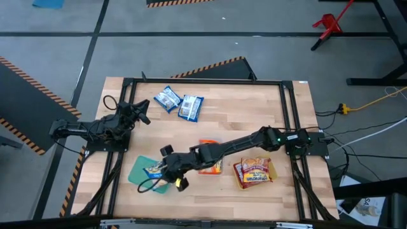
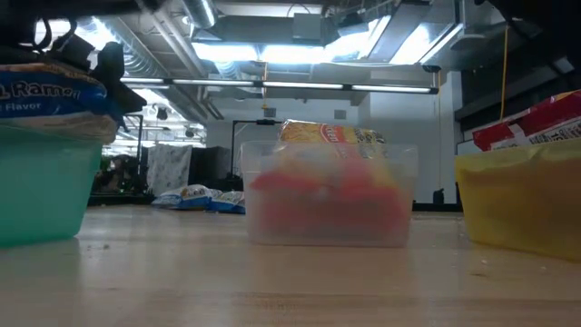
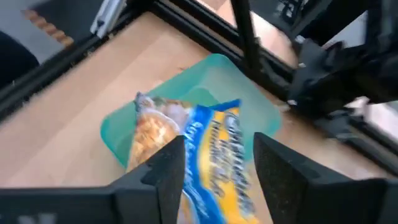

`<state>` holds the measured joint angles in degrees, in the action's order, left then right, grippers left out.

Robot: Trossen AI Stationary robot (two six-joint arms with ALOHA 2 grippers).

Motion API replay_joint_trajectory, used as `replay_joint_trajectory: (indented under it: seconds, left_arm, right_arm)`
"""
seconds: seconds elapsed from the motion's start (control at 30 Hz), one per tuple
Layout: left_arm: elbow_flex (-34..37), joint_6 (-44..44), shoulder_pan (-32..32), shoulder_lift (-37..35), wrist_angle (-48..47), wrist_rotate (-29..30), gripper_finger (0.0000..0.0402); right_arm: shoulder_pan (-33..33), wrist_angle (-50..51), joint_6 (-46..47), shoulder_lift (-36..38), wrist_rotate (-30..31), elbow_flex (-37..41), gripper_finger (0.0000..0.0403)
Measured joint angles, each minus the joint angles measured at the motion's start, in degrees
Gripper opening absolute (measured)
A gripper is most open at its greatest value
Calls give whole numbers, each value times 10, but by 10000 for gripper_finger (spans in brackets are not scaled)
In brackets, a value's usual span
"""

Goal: Sort Maruchan noodles
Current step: Put the bottom right blue noodle pack into the green bin

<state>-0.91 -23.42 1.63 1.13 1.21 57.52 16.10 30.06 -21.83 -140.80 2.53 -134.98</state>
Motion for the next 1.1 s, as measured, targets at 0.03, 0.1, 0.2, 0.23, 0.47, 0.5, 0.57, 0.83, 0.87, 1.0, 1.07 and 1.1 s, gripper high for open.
replay_joint_trajectory:
  seconds: [0.03,0.1,0.2,0.23,0.47,0.5,0.57,0.83,0.87,1.0,1.07,1.1]
  left_arm:
    - [0,0,0,0,0,0,66]
    - [0,0,0,0,0,0,66]
    - [0,0,0,0,0,0,66]
    - [0,0,0,0,0,0,66]
    - [0,0,0,0,0,-1,66]
    - [0,0,0,0,0,-1,66]
    - [0,0,0,0,0,-2,66]
    - [0,-1,0,0,0,-4,66]
    - [0,-1,0,0,0,-4,66]
    - [0,-4,0,0,1,-6,66]
    - [0,-5,0,0,1,-11,66]
    - [0,-9,0,0,2,-17,66]
  right_arm:
    - [0,12,-11,9,5,0,178]
    - [0,24,-25,25,10,-2,184]
    - [0,79,-27,31,10,-2,186]
    - [0,112,-27,29,11,-1,186]
    - [-17,183,34,27,-24,22,186]
    - [-20,177,40,27,-35,27,186]
    - [-23,154,52,28,-57,42,186]
    - [-23,101,82,27,-135,78,186]
    - [-23,90,82,27,-143,80,186]
    - [-27,10,80,27,-191,93,186]
    - [-30,-34,80,27,-208,100,186]
    - [-31,-57,80,27,-205,102,186]
